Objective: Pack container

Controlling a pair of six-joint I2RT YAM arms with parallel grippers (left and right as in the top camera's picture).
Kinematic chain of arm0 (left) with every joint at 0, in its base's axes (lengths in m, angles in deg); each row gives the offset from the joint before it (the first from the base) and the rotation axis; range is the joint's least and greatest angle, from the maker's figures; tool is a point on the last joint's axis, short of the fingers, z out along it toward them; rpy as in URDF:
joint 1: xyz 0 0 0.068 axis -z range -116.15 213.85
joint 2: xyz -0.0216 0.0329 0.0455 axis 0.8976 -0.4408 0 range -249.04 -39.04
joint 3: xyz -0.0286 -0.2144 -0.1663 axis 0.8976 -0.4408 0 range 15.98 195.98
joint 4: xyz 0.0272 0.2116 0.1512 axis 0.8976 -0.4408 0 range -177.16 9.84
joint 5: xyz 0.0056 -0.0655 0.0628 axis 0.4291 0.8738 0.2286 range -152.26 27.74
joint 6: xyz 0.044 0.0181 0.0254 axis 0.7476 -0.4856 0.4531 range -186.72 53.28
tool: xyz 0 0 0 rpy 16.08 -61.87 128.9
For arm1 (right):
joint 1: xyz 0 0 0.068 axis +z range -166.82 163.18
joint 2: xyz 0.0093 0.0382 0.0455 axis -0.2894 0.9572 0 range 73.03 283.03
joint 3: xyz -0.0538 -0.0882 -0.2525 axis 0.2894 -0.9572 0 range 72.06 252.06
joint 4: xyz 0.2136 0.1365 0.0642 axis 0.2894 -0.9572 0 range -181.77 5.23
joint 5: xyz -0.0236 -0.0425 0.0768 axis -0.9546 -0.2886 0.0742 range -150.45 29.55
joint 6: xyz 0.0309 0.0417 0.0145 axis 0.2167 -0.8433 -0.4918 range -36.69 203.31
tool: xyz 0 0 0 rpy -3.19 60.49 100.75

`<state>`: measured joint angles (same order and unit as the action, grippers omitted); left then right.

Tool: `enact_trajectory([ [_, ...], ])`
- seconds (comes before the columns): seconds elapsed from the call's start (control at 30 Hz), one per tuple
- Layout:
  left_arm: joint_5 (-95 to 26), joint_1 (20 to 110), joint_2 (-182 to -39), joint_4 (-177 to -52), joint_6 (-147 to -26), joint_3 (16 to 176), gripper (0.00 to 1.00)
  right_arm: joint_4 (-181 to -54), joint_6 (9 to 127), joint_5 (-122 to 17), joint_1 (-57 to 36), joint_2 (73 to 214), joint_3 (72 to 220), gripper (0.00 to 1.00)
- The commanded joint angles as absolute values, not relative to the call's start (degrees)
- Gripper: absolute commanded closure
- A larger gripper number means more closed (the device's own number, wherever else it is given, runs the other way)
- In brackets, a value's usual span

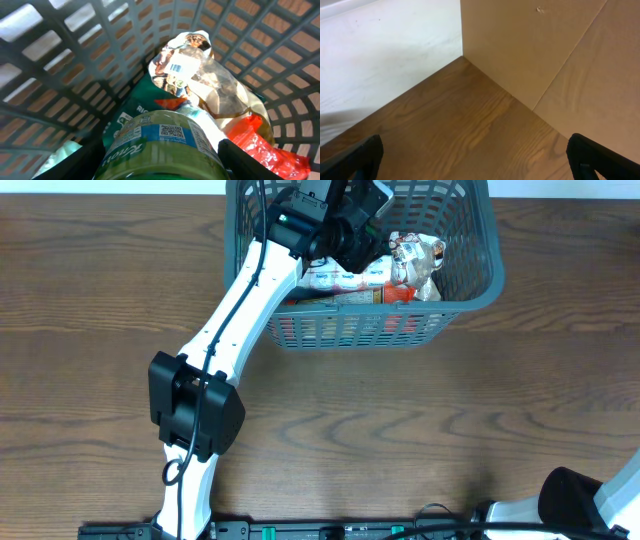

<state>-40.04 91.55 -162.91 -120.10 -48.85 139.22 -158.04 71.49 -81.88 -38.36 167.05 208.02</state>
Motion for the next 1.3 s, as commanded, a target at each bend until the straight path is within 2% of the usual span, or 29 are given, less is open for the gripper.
enact_trajectory([
  [0.0, -40.9, 91.4, -161.6, -119.1, -48.3, 139.9, 0.94, -158.1, 70.5, -82.3, -38.5, 167.0, 208.0, 0.01],
  [0.03, -40.9, 91.4, -161.6, -119.1, -48.3, 139.9, 0.9, -158.1, 70.5, -82.3, -38.5, 167.0, 208.0, 0.01],
  [0.13, -40.9, 91.4, -161.6, -119.1, -48.3, 139.9, 0.11, -158.1, 70.5, -82.3, -38.5, 167.0, 208.0, 0.01],
  [0.17, -40.9, 91.4, -161.4, -119.2, -48.3, 139.9, 0.01, -158.1, 70.5, -82.3, -38.5, 167.0, 208.0, 0.01],
  [0.47, -42.9, 91.2, -156.0, -118.5, -49.5, 139.9, 0.01, -158.1, 70.5, -82.3, -38.5, 167.0, 208.0, 0.01],
  [0.73, -70.3, 86.3, -142.8, -118.6, -59.5, 139.9, 0.01, -158.1, 70.5, -82.3, -38.5, 167.0, 208.0, 0.01],
  [1.03, -72.4, 74.9, -128.9, -120.7, -65.3, 139.9, 0.01, -158.1, 70.5, -82.3, -38.5, 167.0, 208.0, 0.01],
  [1.27, -72.4, 72.9, -126.0, -123.4, -65.3, 139.9, 0.01, -158.1, 70.5, -82.3, -38.5, 167.0, 208.0, 0.01],
])
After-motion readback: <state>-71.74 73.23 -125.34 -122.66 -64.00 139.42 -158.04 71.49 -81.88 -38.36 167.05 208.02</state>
